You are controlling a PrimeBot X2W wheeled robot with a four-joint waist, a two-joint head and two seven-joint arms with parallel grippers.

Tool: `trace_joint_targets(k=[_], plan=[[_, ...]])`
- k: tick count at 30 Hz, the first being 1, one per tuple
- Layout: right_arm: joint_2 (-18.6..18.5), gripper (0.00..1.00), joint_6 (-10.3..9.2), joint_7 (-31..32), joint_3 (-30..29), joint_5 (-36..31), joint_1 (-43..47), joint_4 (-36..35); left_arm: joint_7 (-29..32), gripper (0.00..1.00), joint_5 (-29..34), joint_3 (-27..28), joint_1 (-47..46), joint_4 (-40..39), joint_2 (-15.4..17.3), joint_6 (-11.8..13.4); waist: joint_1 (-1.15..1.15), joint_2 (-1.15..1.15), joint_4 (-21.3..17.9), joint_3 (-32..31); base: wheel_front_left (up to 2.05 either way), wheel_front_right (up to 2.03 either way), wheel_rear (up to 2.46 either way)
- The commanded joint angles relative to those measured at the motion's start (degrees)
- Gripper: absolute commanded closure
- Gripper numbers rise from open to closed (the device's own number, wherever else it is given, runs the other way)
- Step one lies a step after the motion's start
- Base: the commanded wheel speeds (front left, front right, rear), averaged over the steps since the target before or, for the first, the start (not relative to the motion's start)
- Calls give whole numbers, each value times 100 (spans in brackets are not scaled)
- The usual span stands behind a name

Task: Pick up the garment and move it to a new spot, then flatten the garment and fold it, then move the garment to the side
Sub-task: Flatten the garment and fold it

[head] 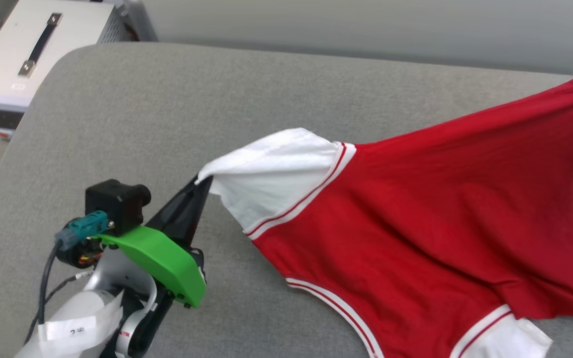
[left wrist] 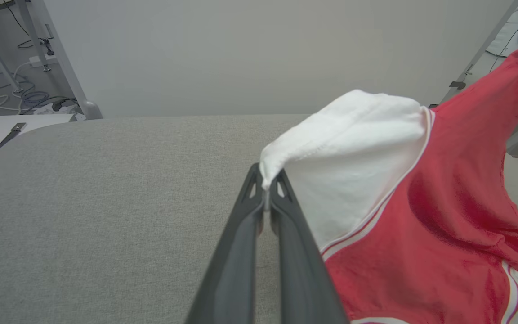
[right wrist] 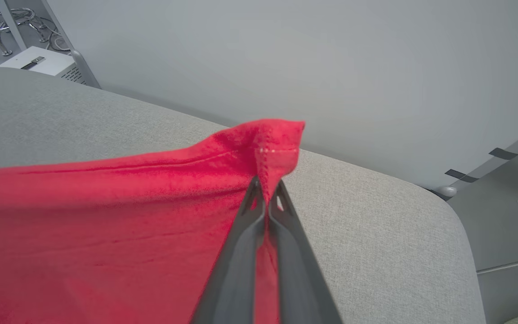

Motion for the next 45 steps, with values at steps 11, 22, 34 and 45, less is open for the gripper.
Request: trace_joint_targets(k=[11, 22, 34, 45], plan=[[287, 100, -6, -568, -694, 19, 452, -955, -306, 100, 267, 641, -577, -590, 296, 228, 0, -1, -655, -713, 0, 0, 0], [737, 100, -6, -289, -1283, -101, 384, -1952, -568, 100, 497, 1309, -1408, -1048, 544, 336, 0, -1, -925, -741, 0, 0, 0], [923, 100, -6, -352, -1532, -411, -387, -2126, -500, 100, 721, 1667, -2640, -864, 964, 86, 0, -1, -1105, -97, 0, 0, 0], [672, 100, -6, -731, -1317, -555, -1445, -1623, -203, 100, 815, 1604, -4201, -262, 1283, -501, 0, -1, -1141, 1145, 0, 0, 0]])
